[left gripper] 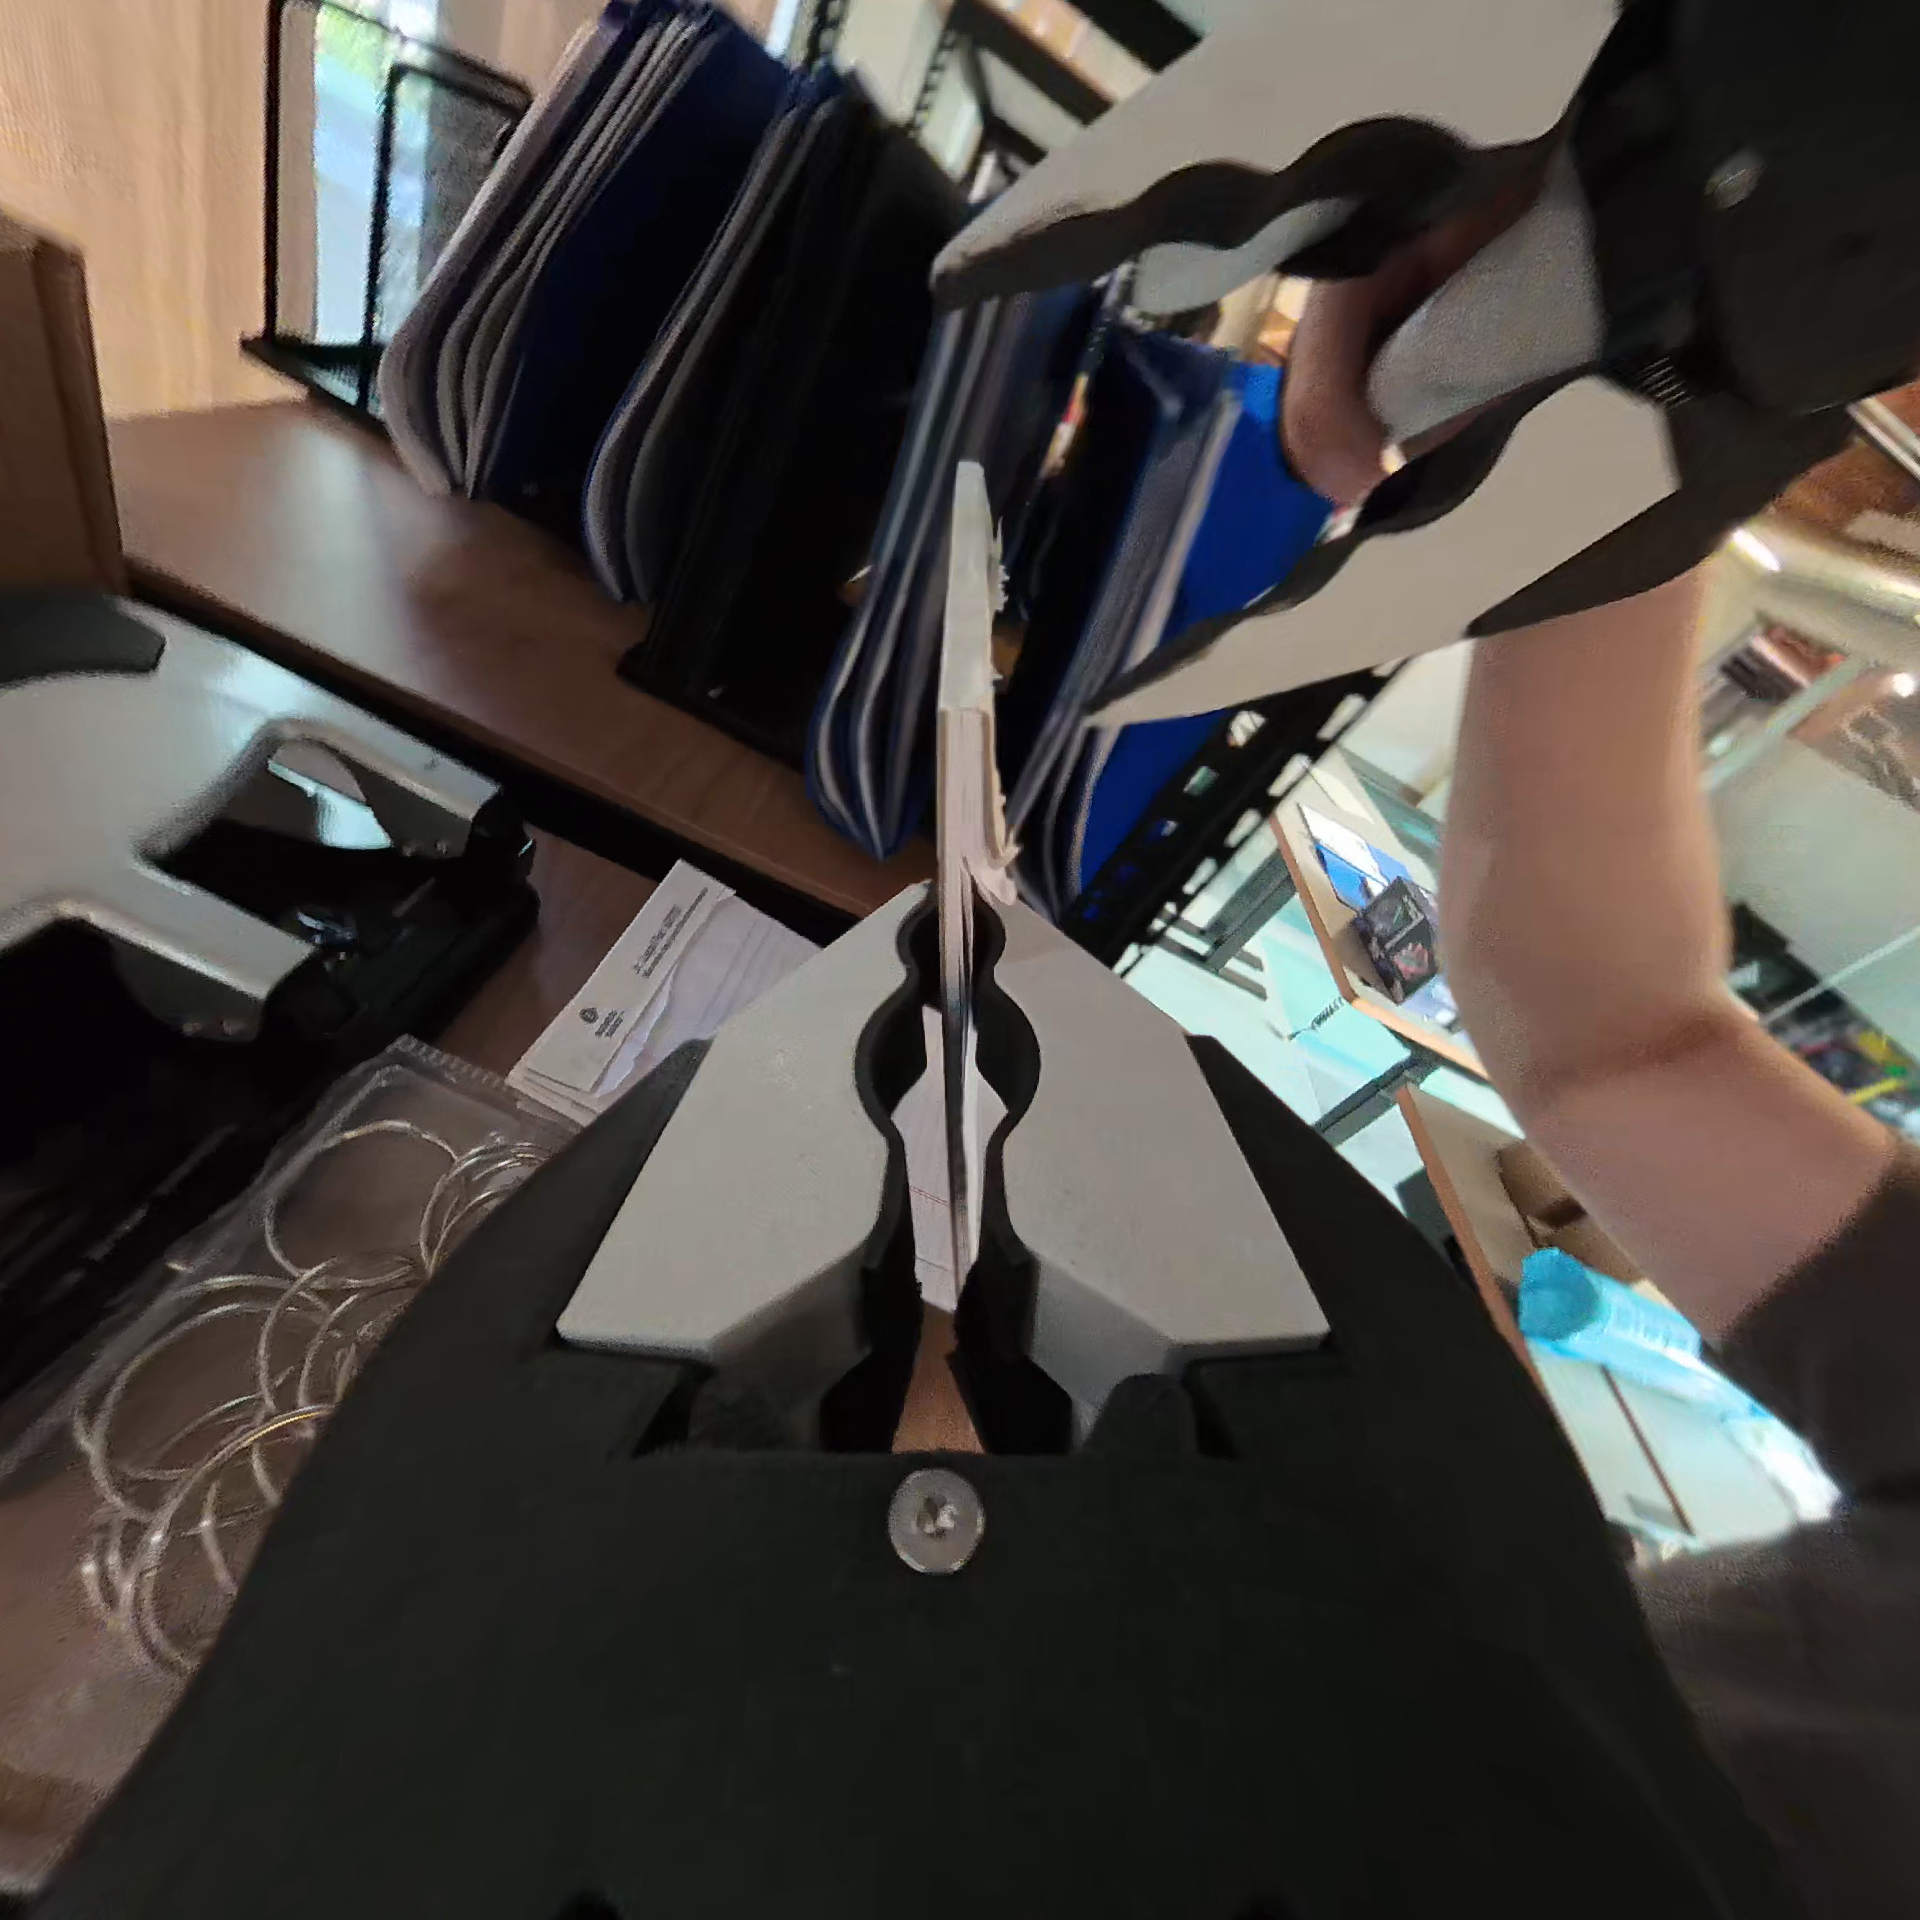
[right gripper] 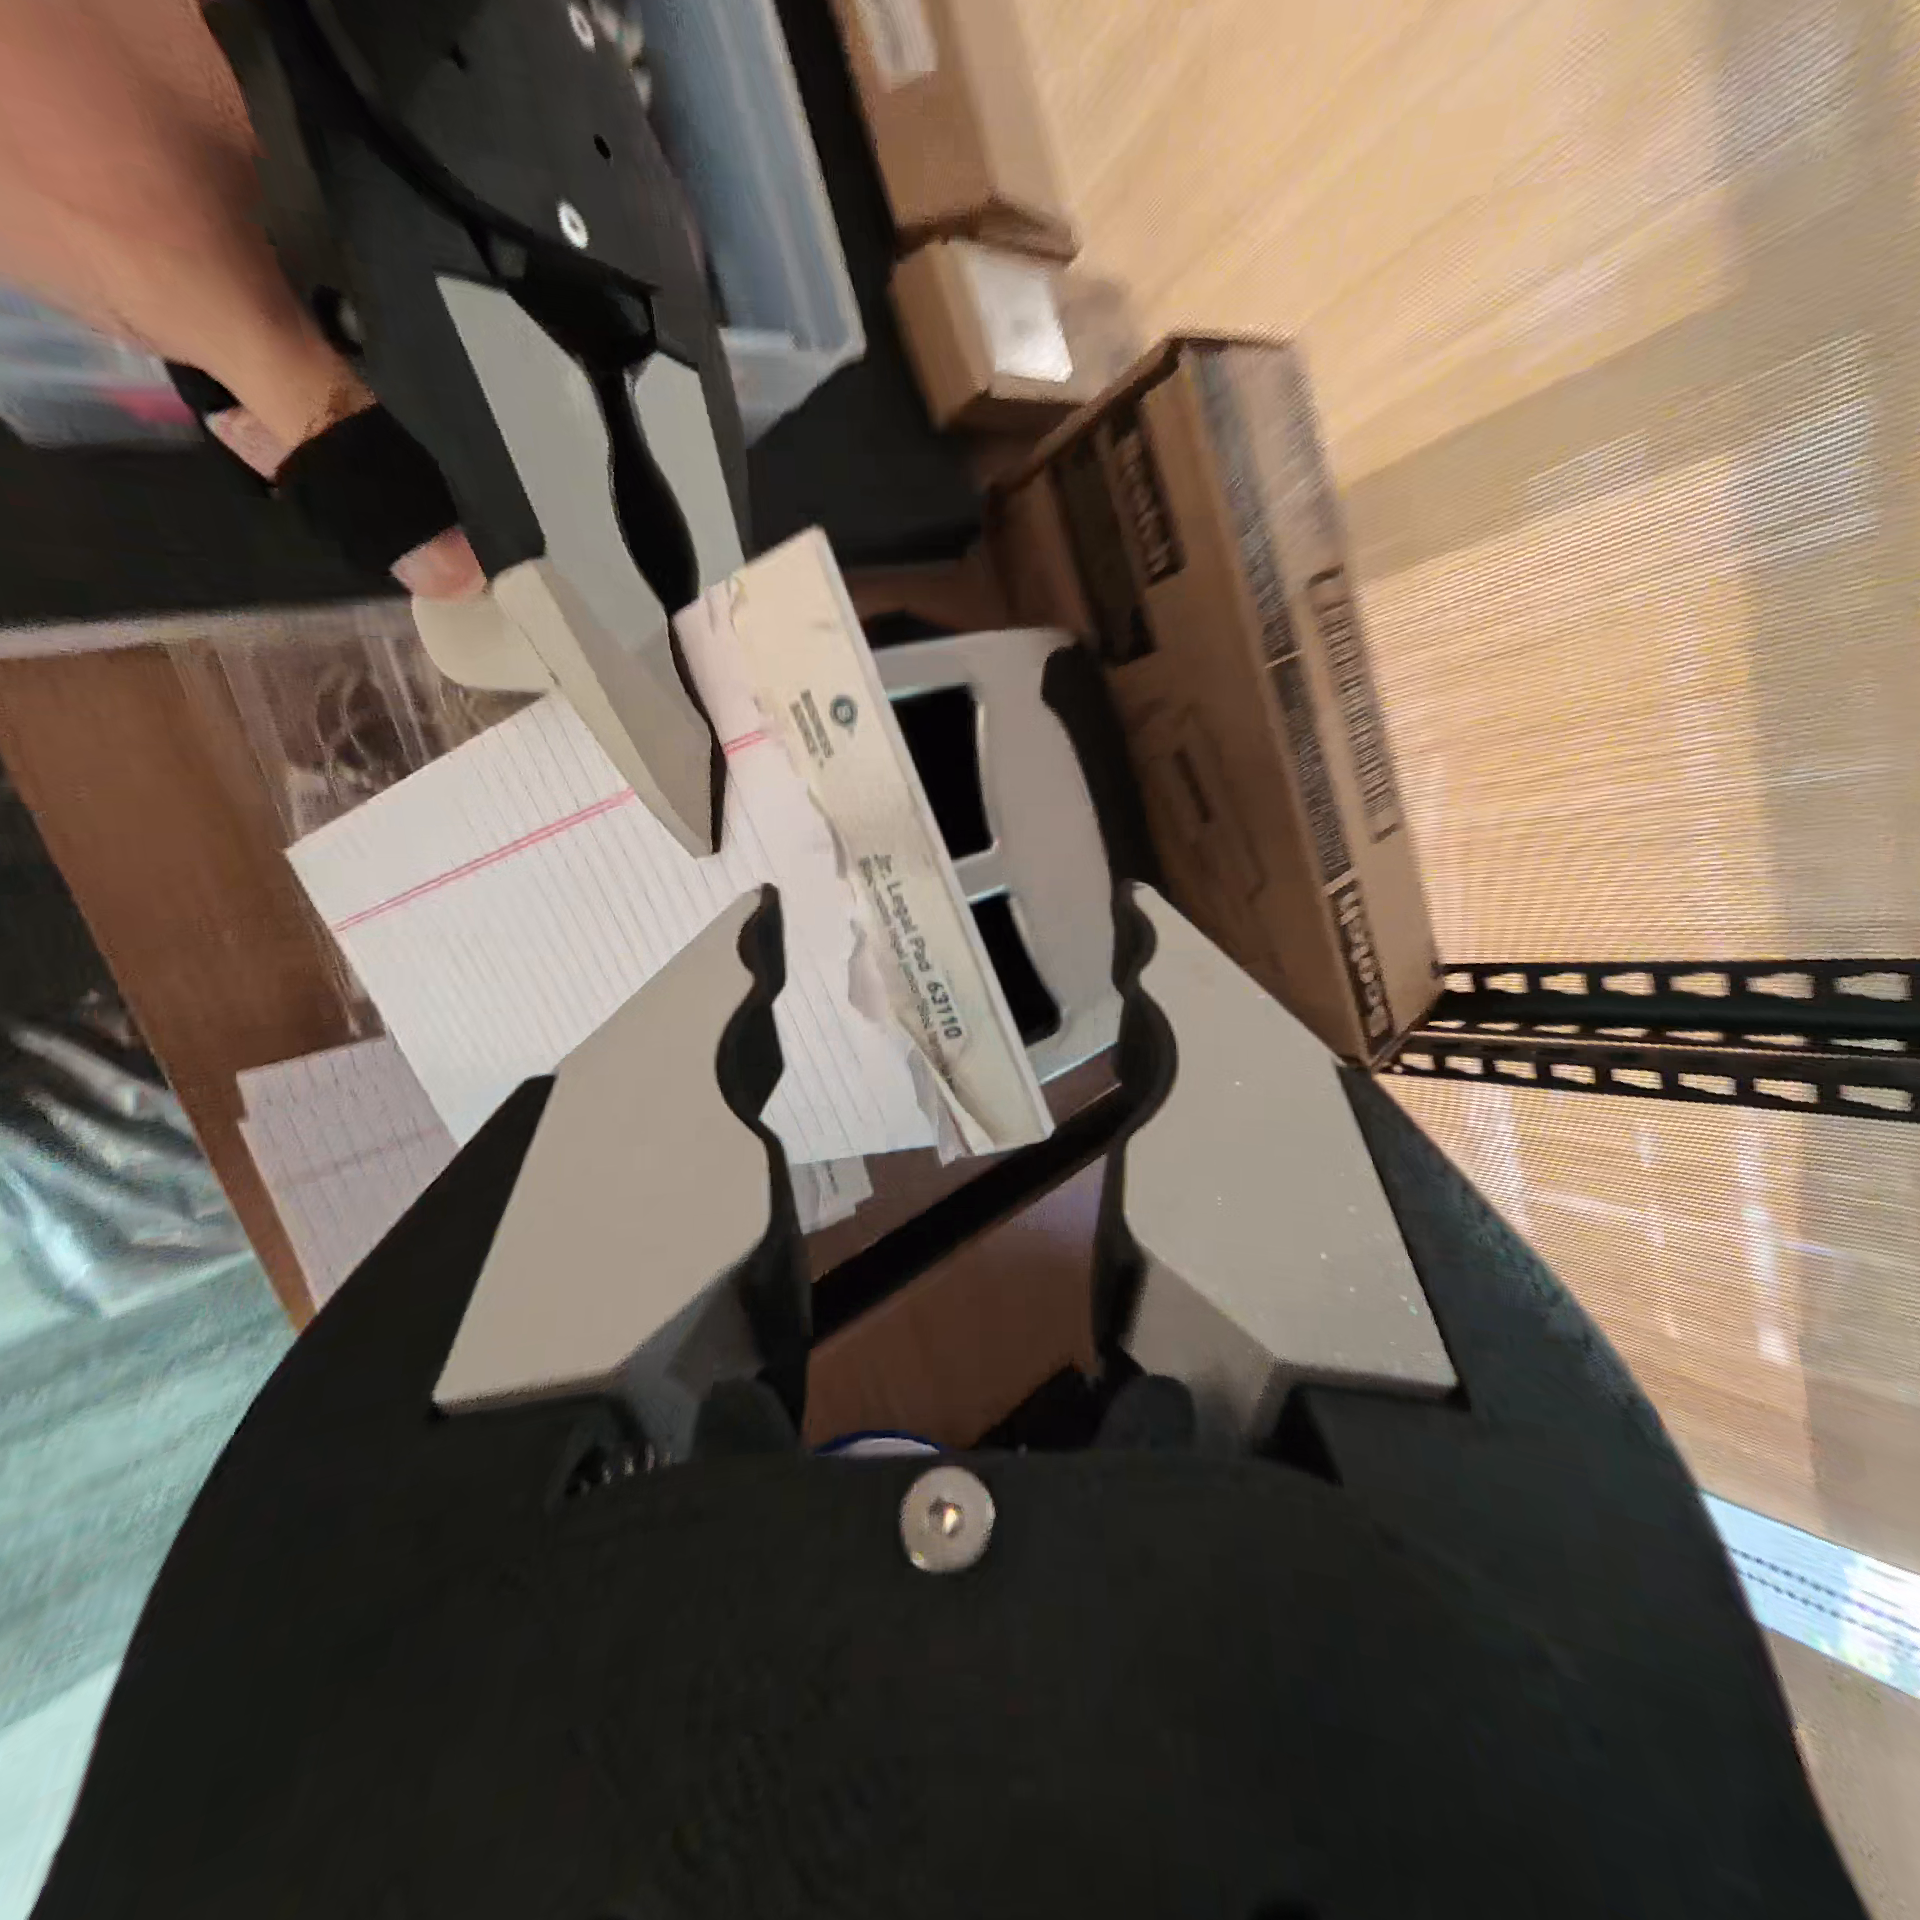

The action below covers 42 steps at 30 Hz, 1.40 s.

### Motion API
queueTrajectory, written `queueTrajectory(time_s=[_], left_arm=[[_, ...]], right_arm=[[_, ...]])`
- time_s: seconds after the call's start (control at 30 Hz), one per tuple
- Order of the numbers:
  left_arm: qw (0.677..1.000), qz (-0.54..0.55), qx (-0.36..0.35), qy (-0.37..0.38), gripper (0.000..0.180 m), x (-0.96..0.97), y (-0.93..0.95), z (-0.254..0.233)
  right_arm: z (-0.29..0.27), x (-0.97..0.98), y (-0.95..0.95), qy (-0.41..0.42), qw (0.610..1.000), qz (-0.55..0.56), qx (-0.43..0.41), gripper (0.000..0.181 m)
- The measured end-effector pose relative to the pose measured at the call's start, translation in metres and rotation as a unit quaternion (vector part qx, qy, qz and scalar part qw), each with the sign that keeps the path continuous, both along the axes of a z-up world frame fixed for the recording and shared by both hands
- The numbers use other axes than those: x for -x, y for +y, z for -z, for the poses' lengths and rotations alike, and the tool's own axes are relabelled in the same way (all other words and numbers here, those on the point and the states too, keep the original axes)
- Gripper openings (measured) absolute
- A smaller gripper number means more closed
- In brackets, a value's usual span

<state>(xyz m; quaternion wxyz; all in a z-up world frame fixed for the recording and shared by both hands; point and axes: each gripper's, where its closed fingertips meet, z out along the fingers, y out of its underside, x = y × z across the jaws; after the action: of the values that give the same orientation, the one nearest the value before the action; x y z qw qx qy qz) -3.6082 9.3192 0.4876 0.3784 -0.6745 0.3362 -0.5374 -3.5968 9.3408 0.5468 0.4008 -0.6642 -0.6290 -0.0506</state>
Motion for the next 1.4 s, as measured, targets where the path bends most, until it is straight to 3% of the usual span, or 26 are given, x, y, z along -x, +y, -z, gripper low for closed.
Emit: queueTrajectory(time_s=[0.03, 0.1, 0.23, 0.43, 0.57, 0.63, 0.67, 0.7, 0.73, 0.8, 0.83, 0.87, 0.9, 1.1, 1.27, 1.4], left_arm=[[1.000, 0.009, -0.017, -0.001, 0.000, 0.008, -0.009, -0.013], [0.997, 0.024, -0.070, 0.023, 0.000, 0.022, -0.031, -0.030], [0.979, 0.046, -0.186, 0.076, 0.000, 0.048, -0.089, -0.046], [0.966, 0.066, -0.247, 0.033, 0.000, 0.085, -0.174, -0.070], [0.960, 0.092, -0.264, 0.000, 0.000, 0.108, -0.227, -0.083], [0.958, 0.110, -0.266, -0.010, 0.000, 0.117, -0.251, -0.086], [0.956, 0.119, -0.267, -0.010, 0.000, 0.121, -0.261, -0.086], [0.956, 0.124, -0.268, -0.007, 0.000, 0.124, -0.269, -0.084], [0.954, 0.125, -0.272, -0.004, 0.000, 0.127, -0.274, -0.083], [0.954, 0.107, -0.281, 0.012, 0.010, 0.135, -0.276, -0.078], [0.954, 0.084, -0.288, 0.023, 0.040, 0.141, -0.272, -0.076], [0.954, 0.062, -0.291, 0.033, 0.057, 0.149, -0.268, -0.072], [0.957, 0.041, -0.285, 0.039, 0.060, 0.159, -0.264, -0.068], [0.974, -0.032, -0.224, -0.009, 0.047, 0.227, -0.285, -0.021], [0.986, -0.020, -0.150, -0.063, 0.042, 0.253, -0.315, 0.019], [0.990, -0.012, -0.115, -0.081, 0.040, 0.261, -0.331, 0.038]], right_arm=[[-0.008, 0.002, -0.009, 0.013, 1.000, 0.002, -0.016, 0.070], [-0.021, 0.007, -0.030, 0.023, 0.998, 0.004, -0.065, 0.082], [-0.036, 0.020, -0.093, 0.029, 0.988, -0.027, -0.149, 0.083], [-0.027, 0.043, -0.186, 0.181, 0.979, -0.065, -0.061, 0.076], [-0.013, 0.076, -0.237, 0.327, 0.938, -0.100, 0.054, 0.070], [-0.002, 0.095, -0.261, 0.367, 0.916, -0.127, 0.101, 0.060], [0.001, 0.103, -0.272, 0.385, 0.903, -0.145, 0.121, 0.043], [0.003, 0.111, -0.286, 0.399, 0.889, -0.175, 0.143, 0.012], [0.005, 0.117, -0.295, 0.410, 0.877, -0.188, 0.166, 0.001], [0.012, 0.124, -0.294, 0.429, 0.865, -0.172, 0.196, 0.001], [0.017, 0.126, -0.291, 0.432, 0.862, -0.157, 0.214, 0.000], [0.021, 0.127, -0.286, 0.438, 0.857, -0.140, 0.232, 0.001], [0.025, 0.125, -0.279, 0.444, 0.852, -0.119, 0.251, 0.000], [0.040, 0.080, -0.206, 0.436, 0.840, 0.070, 0.315, 0.000], [0.032, 0.048, -0.128, 0.350, 0.813, 0.197, 0.422, 0.000], [0.046, 0.009, -0.072, 0.296, 0.758, 0.287, 0.504, 0.001]])
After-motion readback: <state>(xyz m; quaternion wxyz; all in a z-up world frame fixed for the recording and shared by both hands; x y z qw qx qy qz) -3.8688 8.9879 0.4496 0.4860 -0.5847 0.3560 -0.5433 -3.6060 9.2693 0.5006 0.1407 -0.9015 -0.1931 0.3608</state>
